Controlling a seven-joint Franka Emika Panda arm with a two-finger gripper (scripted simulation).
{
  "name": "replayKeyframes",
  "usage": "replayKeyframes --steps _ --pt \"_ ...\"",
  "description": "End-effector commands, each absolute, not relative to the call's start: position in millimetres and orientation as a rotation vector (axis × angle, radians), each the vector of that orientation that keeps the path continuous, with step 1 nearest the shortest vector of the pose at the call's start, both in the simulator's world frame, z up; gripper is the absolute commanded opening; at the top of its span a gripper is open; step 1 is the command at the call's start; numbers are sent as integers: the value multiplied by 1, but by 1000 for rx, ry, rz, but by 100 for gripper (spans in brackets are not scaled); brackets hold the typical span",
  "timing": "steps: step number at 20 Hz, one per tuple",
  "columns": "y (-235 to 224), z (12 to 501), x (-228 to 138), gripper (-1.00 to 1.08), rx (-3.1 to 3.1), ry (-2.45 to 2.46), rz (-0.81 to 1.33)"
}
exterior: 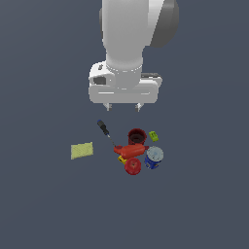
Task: Pick up a designated object from a clutter of objects.
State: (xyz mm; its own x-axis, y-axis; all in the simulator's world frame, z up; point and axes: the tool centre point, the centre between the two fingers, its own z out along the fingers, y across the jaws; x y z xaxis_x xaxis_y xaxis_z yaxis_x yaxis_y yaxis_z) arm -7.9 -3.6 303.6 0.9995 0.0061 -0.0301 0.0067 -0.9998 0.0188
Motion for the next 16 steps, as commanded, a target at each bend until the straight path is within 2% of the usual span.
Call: replayKeyframes --steps 1,16 --pt "-4 304 -8 100 3122 10 -47" --pt "3 295 -4 100 3103 62 -67"
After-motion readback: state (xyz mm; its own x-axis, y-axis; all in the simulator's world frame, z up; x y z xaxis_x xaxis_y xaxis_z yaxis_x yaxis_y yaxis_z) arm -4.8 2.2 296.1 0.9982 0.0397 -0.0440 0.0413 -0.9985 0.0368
